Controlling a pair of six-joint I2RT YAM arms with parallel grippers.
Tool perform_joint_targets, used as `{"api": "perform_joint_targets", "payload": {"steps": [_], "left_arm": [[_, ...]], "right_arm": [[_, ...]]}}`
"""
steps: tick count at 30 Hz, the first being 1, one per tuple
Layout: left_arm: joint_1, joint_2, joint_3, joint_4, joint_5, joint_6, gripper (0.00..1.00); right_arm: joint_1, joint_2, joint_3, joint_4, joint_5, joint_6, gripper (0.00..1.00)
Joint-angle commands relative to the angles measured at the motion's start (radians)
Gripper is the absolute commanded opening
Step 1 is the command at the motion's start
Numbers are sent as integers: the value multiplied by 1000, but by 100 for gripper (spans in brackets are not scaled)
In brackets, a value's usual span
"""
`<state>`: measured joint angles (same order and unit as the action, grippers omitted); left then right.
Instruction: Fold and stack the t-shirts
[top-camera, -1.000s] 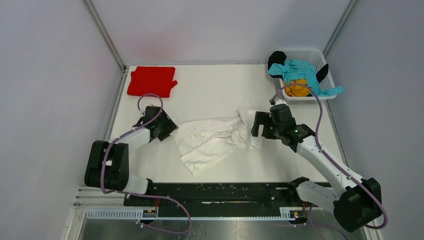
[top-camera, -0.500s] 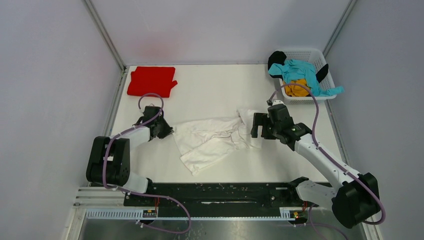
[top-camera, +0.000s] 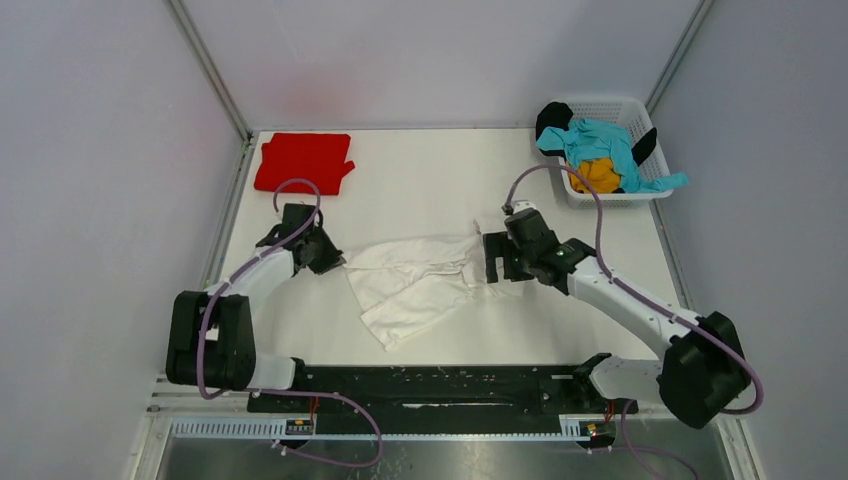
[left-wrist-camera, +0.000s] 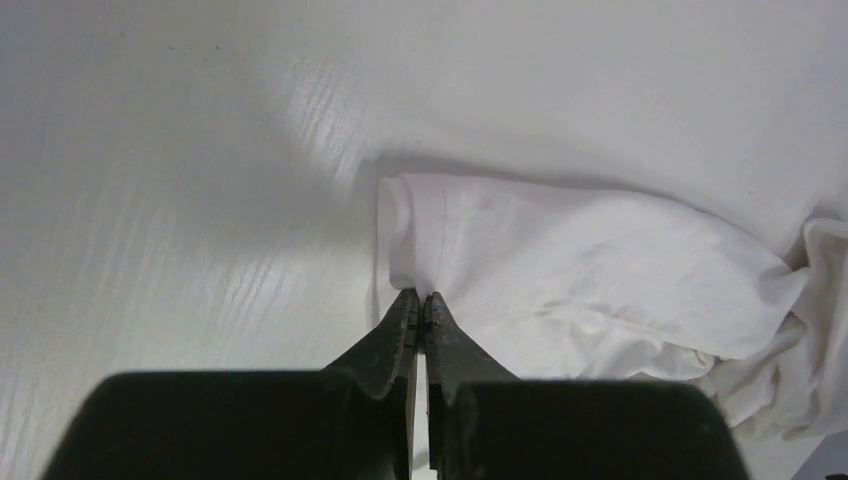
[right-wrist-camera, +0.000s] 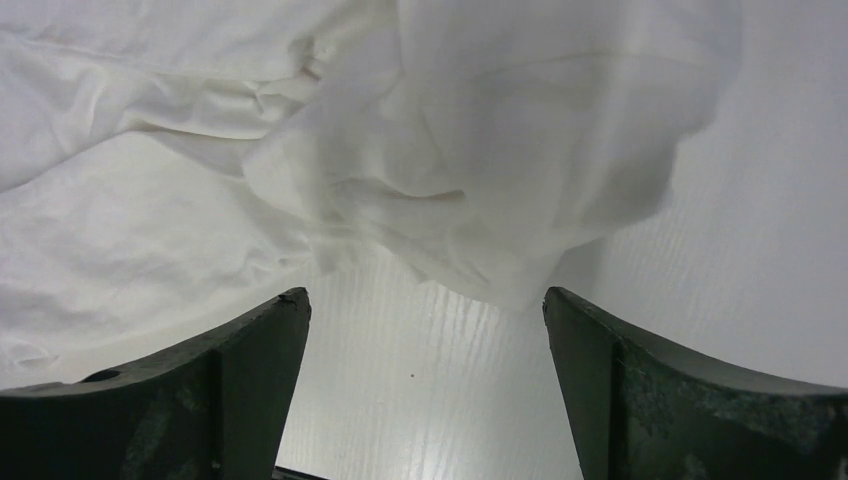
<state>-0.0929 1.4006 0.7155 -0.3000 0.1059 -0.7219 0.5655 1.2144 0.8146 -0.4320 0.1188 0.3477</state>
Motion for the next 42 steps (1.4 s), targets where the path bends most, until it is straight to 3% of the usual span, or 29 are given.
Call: {"api": "perform_joint_targets", "payload": {"steps": [1, 10, 16, 19, 29, 32, 36, 38, 42], "left_arm": [[-9, -95, 66, -115, 18, 3, 0], [-49, -235, 121, -189, 25, -9, 0], [-71, -296, 130, -201, 2, -5, 0], [-71, -294, 127, -202, -3, -4, 0], [-72, -244, 136, -192, -42, -2, 0], [-73, -232, 142, -193, -51, 0, 0], [-72, -230, 150, -205, -65, 0, 0], [-73, -236, 157, -210, -73, -1, 0], [-73, -270, 187, -218, -84, -3, 0]], "right_arm": [[91, 90, 105, 38, 116, -46, 93], [154, 405, 412, -19, 430, -138, 92], [128, 630, 623, -88, 437, -226, 90], [93, 720, 720, -165, 367, -252, 83], [-4, 852, 778, -224, 298, -237, 69], [-18, 878, 794, -222, 309, -200, 58], [-37, 867, 794, -202, 335, -166, 13], [-47, 833, 783, -183, 351, -154, 0], [-58, 687, 722, -137, 412, -154, 0]]}}
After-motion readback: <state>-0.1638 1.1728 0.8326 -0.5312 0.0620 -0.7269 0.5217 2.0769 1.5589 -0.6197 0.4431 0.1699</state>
